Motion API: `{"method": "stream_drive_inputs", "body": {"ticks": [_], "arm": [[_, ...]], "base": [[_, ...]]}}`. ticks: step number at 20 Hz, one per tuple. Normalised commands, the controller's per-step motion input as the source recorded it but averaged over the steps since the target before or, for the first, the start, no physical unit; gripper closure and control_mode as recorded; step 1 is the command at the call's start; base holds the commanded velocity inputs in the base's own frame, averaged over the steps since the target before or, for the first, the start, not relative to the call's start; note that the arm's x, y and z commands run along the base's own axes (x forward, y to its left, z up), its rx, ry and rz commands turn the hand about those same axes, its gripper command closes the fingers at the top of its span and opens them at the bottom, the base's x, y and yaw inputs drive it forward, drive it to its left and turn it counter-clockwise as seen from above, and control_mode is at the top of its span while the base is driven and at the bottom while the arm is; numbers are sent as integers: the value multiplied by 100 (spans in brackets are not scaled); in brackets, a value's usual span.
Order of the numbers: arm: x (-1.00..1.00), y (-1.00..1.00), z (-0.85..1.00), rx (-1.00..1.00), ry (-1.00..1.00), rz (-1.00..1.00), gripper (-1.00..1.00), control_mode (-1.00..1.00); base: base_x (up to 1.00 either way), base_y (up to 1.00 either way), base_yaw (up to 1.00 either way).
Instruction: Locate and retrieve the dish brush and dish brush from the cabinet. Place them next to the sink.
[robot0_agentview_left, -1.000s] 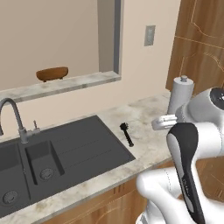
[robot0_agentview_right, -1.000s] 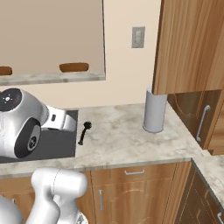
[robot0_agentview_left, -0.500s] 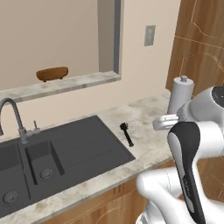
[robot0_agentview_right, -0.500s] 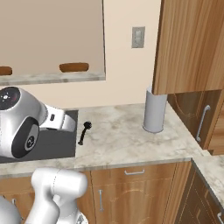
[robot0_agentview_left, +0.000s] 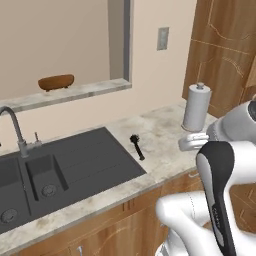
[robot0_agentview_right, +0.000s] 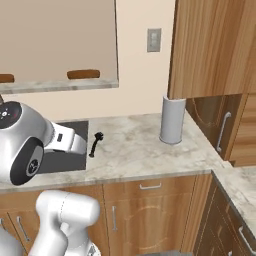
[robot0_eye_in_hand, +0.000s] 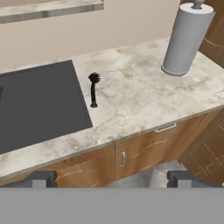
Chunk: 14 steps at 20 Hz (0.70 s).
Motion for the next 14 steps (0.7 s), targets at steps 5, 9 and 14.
{"method": "stream_drive_inputs", "body": {"ticks": [5,9,14], "arm": [[0,0,0,0,0,0,-100,100],[0,0,0,0,0,0,-100,100],[0,0,0,0,0,0,-100,100]], "base": [[-4,0,-7],[-9,6,-43],[-12,0,-46]]}}
